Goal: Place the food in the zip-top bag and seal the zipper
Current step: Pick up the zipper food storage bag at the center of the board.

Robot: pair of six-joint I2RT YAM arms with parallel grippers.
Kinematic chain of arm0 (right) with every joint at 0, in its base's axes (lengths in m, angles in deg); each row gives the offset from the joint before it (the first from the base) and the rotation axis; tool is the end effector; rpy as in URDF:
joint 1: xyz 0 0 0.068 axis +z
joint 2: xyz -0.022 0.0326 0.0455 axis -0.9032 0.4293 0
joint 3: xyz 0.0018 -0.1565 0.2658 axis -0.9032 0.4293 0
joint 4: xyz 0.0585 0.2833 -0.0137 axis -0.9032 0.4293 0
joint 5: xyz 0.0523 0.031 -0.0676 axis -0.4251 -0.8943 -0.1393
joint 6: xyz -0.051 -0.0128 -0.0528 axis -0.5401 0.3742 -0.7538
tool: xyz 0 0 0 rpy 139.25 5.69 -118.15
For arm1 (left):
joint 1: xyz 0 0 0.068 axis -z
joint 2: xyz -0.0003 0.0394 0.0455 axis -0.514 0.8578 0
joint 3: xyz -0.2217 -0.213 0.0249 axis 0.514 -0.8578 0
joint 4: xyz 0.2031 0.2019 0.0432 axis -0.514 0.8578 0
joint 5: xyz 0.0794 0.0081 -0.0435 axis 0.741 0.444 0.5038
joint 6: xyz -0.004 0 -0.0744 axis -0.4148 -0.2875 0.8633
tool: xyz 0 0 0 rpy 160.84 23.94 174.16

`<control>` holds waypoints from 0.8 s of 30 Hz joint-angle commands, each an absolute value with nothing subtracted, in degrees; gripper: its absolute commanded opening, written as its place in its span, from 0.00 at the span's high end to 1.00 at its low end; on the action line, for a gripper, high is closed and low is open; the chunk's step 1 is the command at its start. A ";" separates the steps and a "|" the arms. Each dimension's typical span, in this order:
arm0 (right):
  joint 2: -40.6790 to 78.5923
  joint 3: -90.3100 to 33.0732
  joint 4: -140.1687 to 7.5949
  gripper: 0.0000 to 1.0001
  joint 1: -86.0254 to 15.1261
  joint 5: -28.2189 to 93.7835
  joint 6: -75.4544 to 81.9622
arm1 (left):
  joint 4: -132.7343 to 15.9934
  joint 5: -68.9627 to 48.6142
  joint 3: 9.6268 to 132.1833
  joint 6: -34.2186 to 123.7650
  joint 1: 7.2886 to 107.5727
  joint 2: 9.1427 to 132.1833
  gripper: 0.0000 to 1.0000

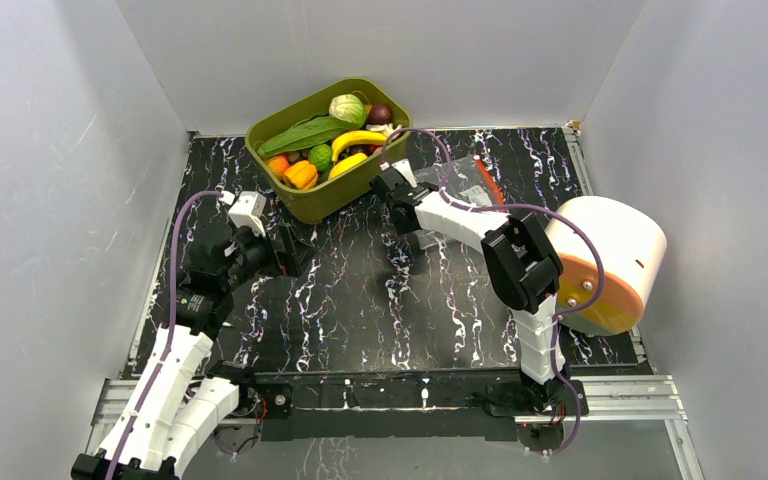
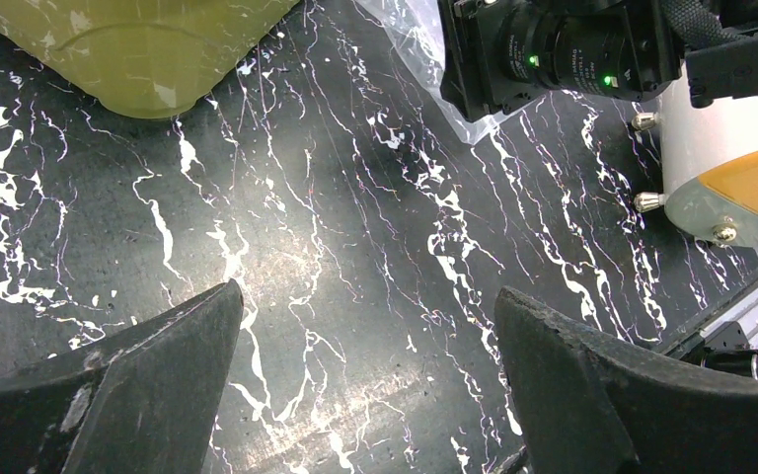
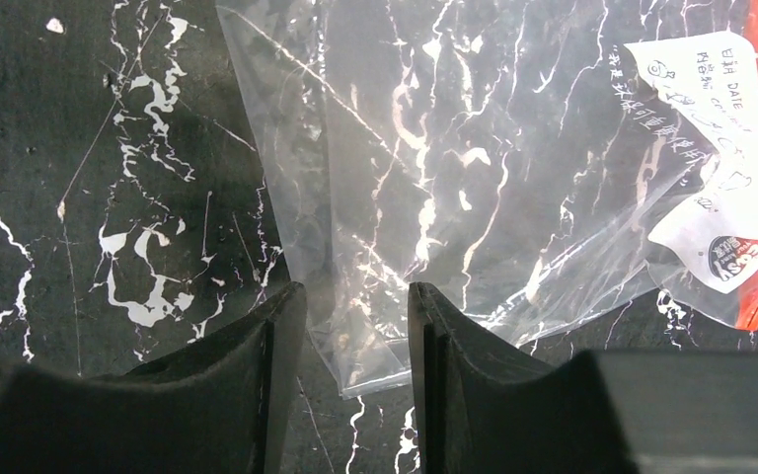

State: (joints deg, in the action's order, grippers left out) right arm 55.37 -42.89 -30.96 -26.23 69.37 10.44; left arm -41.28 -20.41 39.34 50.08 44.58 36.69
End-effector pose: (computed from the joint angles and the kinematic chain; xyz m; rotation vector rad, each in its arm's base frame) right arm 0.4013 0.2787 0.1909 -0.3777 2.4698 -0.3188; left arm 0.1883 -0.0661 0.3322 0.1774 1.8769 -0.6665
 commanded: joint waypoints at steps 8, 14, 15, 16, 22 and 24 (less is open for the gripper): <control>55.64 -43.07 -31.99 0.55 -24.41 74.63 8.90 | -41.33 -20.19 39.36 49.19 44.77 36.30 0.02; 55.44 -43.07 -32.15 0.69 -24.40 77.05 7.62 | -41.25 -20.20 39.40 49.16 44.80 36.48 0.02; 55.35 -43.00 -32.23 0.71 -24.37 77.38 7.42 | -41.24 -20.19 39.35 49.11 44.78 36.43 0.02; 55.26 -42.84 -32.25 0.73 -24.34 77.72 7.22 | -41.24 -20.19 39.35 49.10 44.78 36.47 0.02; 54.26 -40.97 -33.25 0.88 -24.39 77.66 6.21 | -41.32 -20.19 39.34 49.10 44.82 36.55 0.02; 53.76 -40.31 -33.58 0.95 -24.35 77.40 6.04 | -41.33 -20.19 39.23 49.10 44.79 36.65 0.02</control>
State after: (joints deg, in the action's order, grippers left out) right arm 55.67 -41.19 -31.03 -24.31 75.62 6.79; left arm -41.24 -20.33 39.23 49.68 44.58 36.80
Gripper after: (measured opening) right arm 0.102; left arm 0.983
